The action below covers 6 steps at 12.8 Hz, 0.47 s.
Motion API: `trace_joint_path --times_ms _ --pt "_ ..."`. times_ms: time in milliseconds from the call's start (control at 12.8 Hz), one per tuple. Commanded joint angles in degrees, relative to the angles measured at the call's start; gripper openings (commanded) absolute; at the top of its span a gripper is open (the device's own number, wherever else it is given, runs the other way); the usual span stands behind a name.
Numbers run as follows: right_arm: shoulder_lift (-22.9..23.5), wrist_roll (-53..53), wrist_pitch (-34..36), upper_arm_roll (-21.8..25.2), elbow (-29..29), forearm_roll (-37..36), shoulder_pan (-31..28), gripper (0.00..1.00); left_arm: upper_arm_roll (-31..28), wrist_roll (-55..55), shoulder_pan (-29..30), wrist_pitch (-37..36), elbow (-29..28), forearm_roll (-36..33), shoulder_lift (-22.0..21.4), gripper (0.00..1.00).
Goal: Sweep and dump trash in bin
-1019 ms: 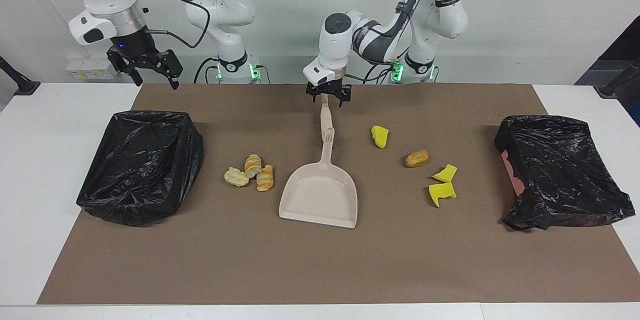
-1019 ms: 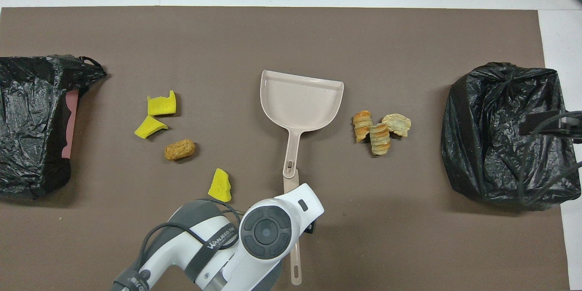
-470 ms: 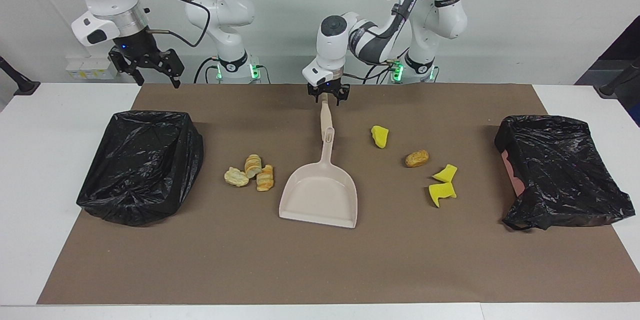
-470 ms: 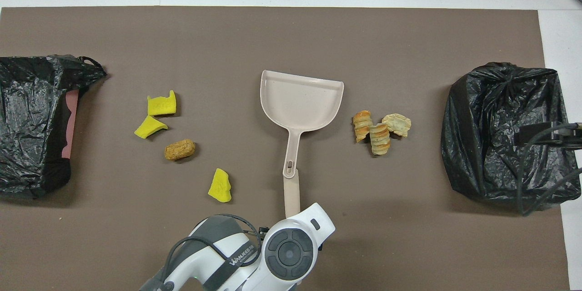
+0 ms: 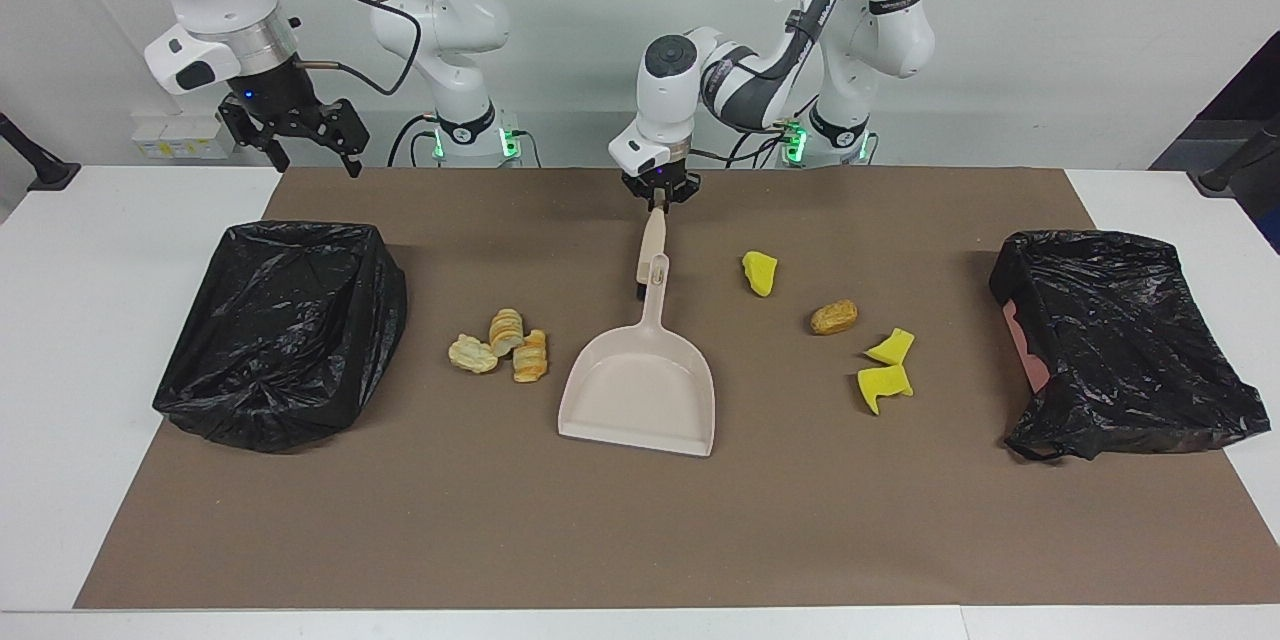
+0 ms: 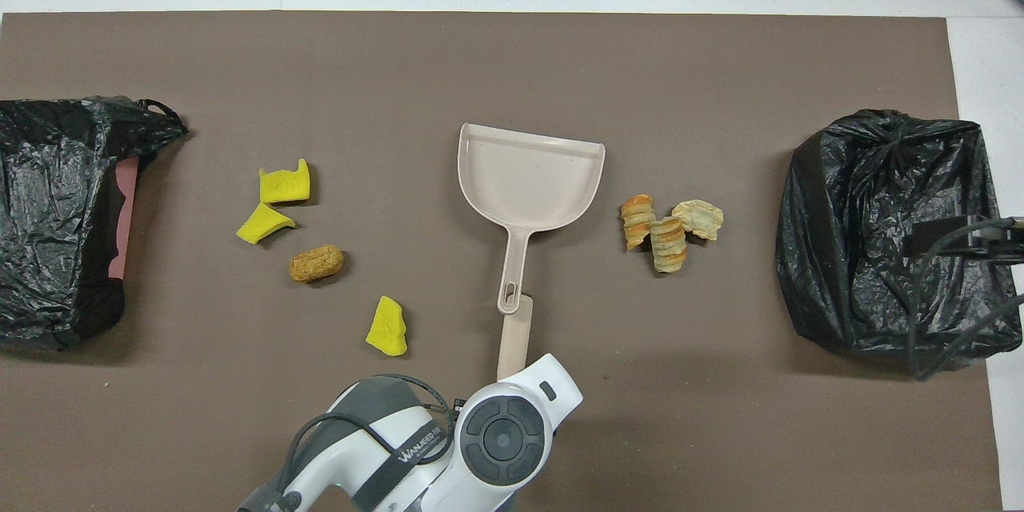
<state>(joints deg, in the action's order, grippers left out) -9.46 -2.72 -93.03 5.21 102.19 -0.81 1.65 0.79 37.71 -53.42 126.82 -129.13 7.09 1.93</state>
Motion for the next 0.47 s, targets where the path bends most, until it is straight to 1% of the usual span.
trace_joint_path --times_ms 0,157,235,314,392 --pt "-1.71 2.10 0.22 -0.20 1.61 0.63 -0.77 1.00 -0.53 1.13 2.95 -6.74 -0.07 0.82 -3.50 0.00" --pt "-1.71 1.40 0.13 -0.28 2.49 0.63 -0.25 1.00 -0.70 3.76 4.89 -10.62 -0.07 0.82 -4.74 0.00" --pt "-1.71 1.31 0.13 -0.37 2.49 0.63 0.02 1.00 -0.70 3.95 7.25 -10.72 0.02 0.73 -5.44 0.00" --pt "-1.62 -0.34 0.04 -0.81 2.40 0.63 1.94 1.00 -0.70 3.51 8.93 -11.15 0.10 0.21 -6.23 0.00" --pt "-1.44 -4.88 -0.48 -0.90 2.40 0.63 4.13 1.00 -0.88 3.08 11.73 -11.51 0.54 -0.58 -6.59 0.00"
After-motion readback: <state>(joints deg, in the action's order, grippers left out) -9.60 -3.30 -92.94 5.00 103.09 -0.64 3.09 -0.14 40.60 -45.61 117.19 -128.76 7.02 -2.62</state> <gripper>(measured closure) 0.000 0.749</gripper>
